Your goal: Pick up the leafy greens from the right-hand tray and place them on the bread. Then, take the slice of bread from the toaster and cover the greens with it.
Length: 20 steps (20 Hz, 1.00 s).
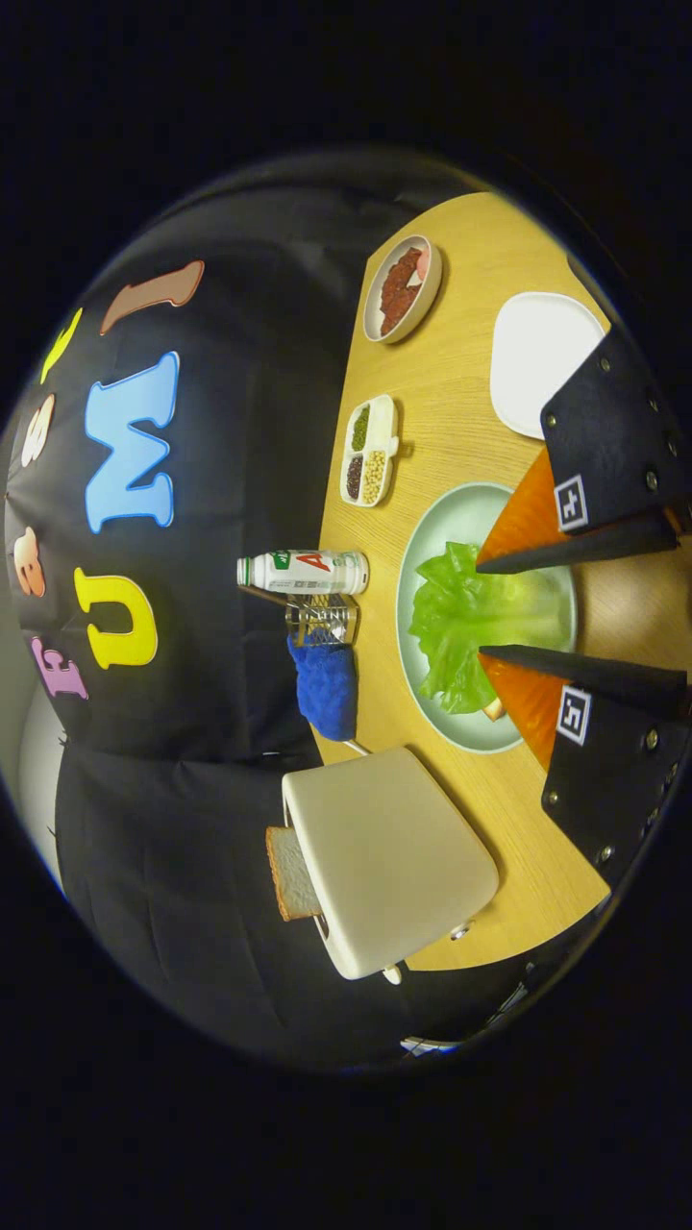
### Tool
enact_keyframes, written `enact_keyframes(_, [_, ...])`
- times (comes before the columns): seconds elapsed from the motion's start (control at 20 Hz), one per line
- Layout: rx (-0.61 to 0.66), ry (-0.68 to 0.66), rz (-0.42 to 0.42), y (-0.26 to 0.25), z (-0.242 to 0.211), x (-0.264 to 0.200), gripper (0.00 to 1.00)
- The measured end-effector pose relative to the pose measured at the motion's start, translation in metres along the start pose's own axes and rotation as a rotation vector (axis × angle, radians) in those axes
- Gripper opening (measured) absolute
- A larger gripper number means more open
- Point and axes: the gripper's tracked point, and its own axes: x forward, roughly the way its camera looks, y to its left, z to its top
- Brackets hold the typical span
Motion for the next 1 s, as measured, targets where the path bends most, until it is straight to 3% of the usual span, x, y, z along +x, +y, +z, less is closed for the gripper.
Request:
enact_keyframes(0.2, [0.027, -0.123, 0.026, 0.018, 0.025, -0.028, 0.47])
enact_keyframes(0.5, [0.014, -0.243, -0.040, 0.054, 0.055, -0.062, 0.47])
enact_keyframes(1.0, [0.112, -0.229, -0.094, 0.102, 0.079, -0.061, 0.47])
